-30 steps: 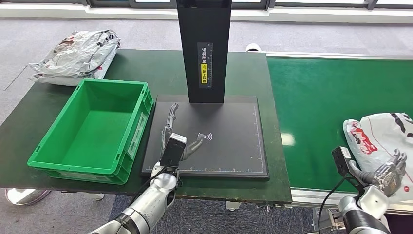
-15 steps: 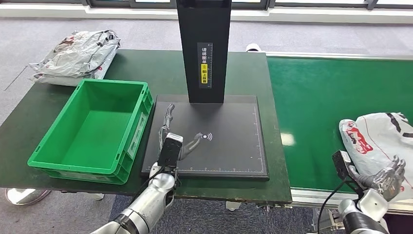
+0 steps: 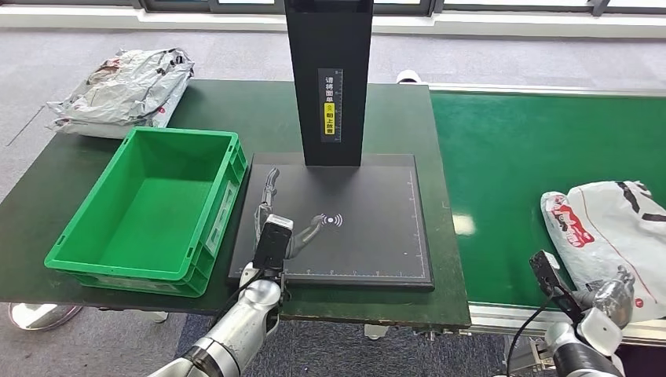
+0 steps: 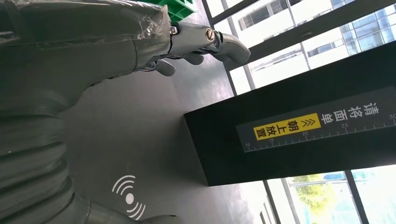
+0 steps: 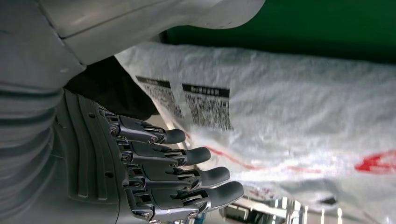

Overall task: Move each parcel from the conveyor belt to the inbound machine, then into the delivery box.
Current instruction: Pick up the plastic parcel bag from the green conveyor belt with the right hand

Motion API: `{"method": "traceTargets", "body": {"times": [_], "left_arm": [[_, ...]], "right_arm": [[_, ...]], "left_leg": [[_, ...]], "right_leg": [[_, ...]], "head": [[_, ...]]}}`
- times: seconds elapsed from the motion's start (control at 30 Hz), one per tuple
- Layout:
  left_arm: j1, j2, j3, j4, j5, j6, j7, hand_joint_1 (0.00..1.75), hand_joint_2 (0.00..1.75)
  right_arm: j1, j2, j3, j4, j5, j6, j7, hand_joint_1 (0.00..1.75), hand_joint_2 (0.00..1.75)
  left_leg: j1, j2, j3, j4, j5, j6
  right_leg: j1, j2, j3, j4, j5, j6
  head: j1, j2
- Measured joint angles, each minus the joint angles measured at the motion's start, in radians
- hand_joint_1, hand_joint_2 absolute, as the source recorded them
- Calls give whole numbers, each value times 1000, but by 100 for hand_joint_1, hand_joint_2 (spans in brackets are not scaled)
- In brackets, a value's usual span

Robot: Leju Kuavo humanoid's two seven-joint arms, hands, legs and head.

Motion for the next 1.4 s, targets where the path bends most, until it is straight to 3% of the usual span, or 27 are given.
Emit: {"method": "traceTargets", "body": {"times": [0.2, 0.23, 0.33, 0.37, 0.6, 0.97, 1.07, 1.2, 1.3, 1.4], "left_arm": [[1, 4, 5, 0, 0, -1, 0, 0, 175], [2, 4, 6, 0, 0, -2, 0, 0, 175], [2, 4, 10, 0, 0, -3, 0, 0, 175], [2, 4, 10, 0, 0, -3, 0, 0, 175], [5, 4, 17, -2, 3, -4, 0, 0, 175], [19, 4, 28, -18, 4, -5, 0, 0, 175], [23, 4, 36, -24, 1, -3, 0, 0, 175], [30, 6, 54, -38, -10, 8, 0, 0, 175], [35, 6, 66, -46, -16, 16, 0, 0, 175], [36, 6, 75, -49, -17, 18, 0, 0, 175]], "right_arm": [[-2, -22, 0, 1, 12, 123, 33, 0, 175], [-2, -27, 0, 1, 19, 132, 43, 7, 175], [-3, -38, 1, 1, 37, 151, 68, 138, 175], [-3, -42, 2, 1, 42, 158, 75, 175, 175], [-5, -57, 13, 1, 48, 206, 97, 175, 175], [-24, -59, 40, 0, 26, 134, 76, 175, 175], [-33, -49, 56, -14, -26, 37, 3, 175, 175], [-49, 2, 77, -90, -164, -97, -159, 175, 175], [-55, 45, 117, -179, -288, -122, -245, 175, 175], [-58, 76, 159, -250, -339, -125, -276, 175, 175]], "left_leg": [[0, -1, 0, 0, 0, 0], [0, -1, 0, 0, 0, 0], [0, -1, 0, 0, 0, 0], [0, -1, 0, 0, 0, 0], [0, -1, 0, 0, 0, 0], [0, -1, -1, 0, 0, 0], [0, -1, -5, 0, 0, 0], [0, 0, -3, 0, 0, 0], [0, -1, -1, 0, 2, -1], [0, -2, -1, 0, 2, -1]], "right_leg": [[0, -1, 0, 0, 0, 0], [0, -1, 0, 0, 0, 0], [0, -1, 0, 0, 0, 0], [0, -1, 0, 0, 0, 0], [0, -1, 0, 0, 0, 0], [0, -1, 1, 0, 0, 0], [0, -2, 1, 0, 0, 0], [0, -1, 0, 0, 0, 0], [1, -1, 0, 1, 0, 0], [1, -1, 0, 1, 0, 0]], "head": [[0, 0], [0, 0], [0, 0], [0, 0], [0, 0], [0, 0], [0, 0], [0, 0], [0, 0], [0, 0]]}}
